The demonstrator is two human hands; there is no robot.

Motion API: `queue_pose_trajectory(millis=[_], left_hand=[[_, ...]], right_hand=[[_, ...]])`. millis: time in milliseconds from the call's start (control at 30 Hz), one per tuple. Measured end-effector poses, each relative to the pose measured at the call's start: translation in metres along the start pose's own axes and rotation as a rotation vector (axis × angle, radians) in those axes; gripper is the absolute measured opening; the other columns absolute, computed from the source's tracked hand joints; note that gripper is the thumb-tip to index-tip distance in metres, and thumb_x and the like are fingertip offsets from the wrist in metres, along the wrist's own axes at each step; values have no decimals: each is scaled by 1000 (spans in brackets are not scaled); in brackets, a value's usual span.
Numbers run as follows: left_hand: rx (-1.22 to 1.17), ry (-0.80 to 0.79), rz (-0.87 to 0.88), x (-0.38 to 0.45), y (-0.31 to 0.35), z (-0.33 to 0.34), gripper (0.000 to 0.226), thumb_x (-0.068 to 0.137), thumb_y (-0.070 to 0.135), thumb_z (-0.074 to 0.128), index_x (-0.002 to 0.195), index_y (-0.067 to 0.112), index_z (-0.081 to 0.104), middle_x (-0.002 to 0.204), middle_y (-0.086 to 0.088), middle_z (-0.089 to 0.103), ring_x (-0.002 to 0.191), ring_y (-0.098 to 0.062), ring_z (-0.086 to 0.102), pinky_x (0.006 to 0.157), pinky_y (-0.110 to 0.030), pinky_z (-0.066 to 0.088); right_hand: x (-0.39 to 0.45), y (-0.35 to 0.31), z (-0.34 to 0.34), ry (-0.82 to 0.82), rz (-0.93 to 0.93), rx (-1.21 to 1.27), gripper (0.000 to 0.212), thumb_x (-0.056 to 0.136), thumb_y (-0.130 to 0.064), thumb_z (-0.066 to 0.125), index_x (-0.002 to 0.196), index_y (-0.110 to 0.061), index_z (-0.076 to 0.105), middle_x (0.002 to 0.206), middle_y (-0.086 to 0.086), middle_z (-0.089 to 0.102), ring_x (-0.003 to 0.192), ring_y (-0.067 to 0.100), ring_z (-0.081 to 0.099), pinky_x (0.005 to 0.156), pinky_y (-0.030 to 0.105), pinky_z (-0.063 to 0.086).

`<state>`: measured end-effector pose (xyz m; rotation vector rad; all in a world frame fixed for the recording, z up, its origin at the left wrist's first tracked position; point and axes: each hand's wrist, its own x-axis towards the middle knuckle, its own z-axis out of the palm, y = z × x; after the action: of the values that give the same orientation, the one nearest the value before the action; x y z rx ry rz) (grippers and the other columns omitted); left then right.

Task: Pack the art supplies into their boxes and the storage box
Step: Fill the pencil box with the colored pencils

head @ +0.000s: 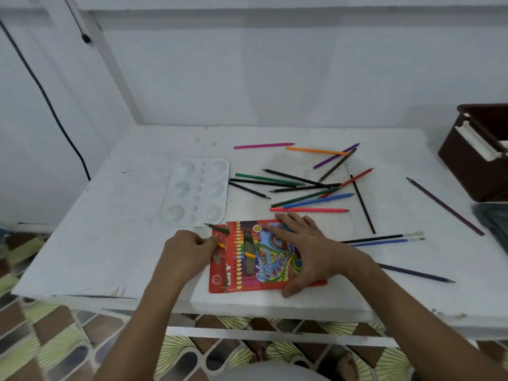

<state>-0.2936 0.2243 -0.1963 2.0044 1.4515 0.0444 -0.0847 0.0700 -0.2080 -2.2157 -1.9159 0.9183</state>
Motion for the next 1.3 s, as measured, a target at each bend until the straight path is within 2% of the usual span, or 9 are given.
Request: queue_pose_trajectory(millis=[67, 133, 200, 267, 600, 700, 833, 1000, 1300], left_hand=[[172, 57, 76, 6, -6, -6, 47, 87, 53, 57, 63, 12, 58, 60, 0, 60, 54, -13, 52, 54, -25, 37], [175, 66, 282, 10, -12, -12, 26, 85, 44, 64, 97, 21, 64, 90, 3, 62, 73, -8, 54, 66, -24, 42], [193, -69, 551, 17, -16, -13, 48, 82, 41, 66, 127, 28, 54, 121, 5, 52, 106, -12, 51, 87, -28, 45], [333, -141, 660, 21, -14, -11, 55, 81, 48, 61, 133, 32, 48, 135, 10, 45, 122, -13, 42, 101, -39, 39], [361, 78, 629, 23, -11, 4, 26, 89, 44, 57, 103, 25, 69, 88, 6, 64, 85, -11, 59, 78, -33, 45], [266, 51, 679, 21, -5, 6, 23, 90, 36, 60, 103, 19, 70, 89, 1, 67, 83, -13, 61, 75, -32, 50], [142, 73, 681, 20, -1, 10, 17, 89, 25, 63, 101, 14, 67, 97, 1, 68, 84, -8, 55, 70, -15, 39], [183, 81, 635, 24, -21, 5, 33, 86, 36, 67, 112, 16, 67, 102, 1, 63, 90, -9, 55, 70, -17, 37], [137, 120, 645, 25, -2, 13, 16, 89, 25, 63, 99, 13, 68, 93, 2, 69, 80, -7, 55, 71, -19, 38]], right_hand=[[0, 1, -2, 5, -2, 11, 120, 59, -65, 76, 144, -50, -7, 154, -13, -26, 137, 9, -33, 109, 35, -21], [1, 2, -4, 7, -6, 24, 119, 58, -65, 77, 143, -52, -6, 154, -14, -24, 137, 7, -32, 109, 35, -20], [1, 2, -6, 4, -14, 22, 119, 58, -63, 78, 143, -51, -4, 155, -15, -22, 135, 4, -32, 108, 33, -21], [1, 3, -8, 2, -15, 18, 119, 58, -62, 78, 144, -50, -2, 155, -14, -20, 132, 0, -31, 107, 33, -21], [2, 0, -10, -4, 1, 27, 118, 59, -59, 80, 145, -48, 1, 156, -15, -18, 140, 9, -24, 108, 34, -15], [2, -1, -11, -15, -3, 19, 119, 59, -58, 80, 145, -47, -1, 155, -14, -19, 141, 10, -25, 107, 33, -14], [3, -1, -9, -18, -4, 3, 120, 59, -59, 80, 145, -47, -2, 155, -13, -20, 140, 11, -26, 108, 34, -15], [4, 2, -7, -17, -7, 14, 120, 59, -60, 79, 145, -48, -3, 155, -14, -21, 140, 10, -27, 110, 37, -15], [8, 0, -4, -15, -17, 27, 119, 57, -60, 80, 144, -50, 0, 156, -16, -16, 141, 11, -24, 114, 42, -9]])
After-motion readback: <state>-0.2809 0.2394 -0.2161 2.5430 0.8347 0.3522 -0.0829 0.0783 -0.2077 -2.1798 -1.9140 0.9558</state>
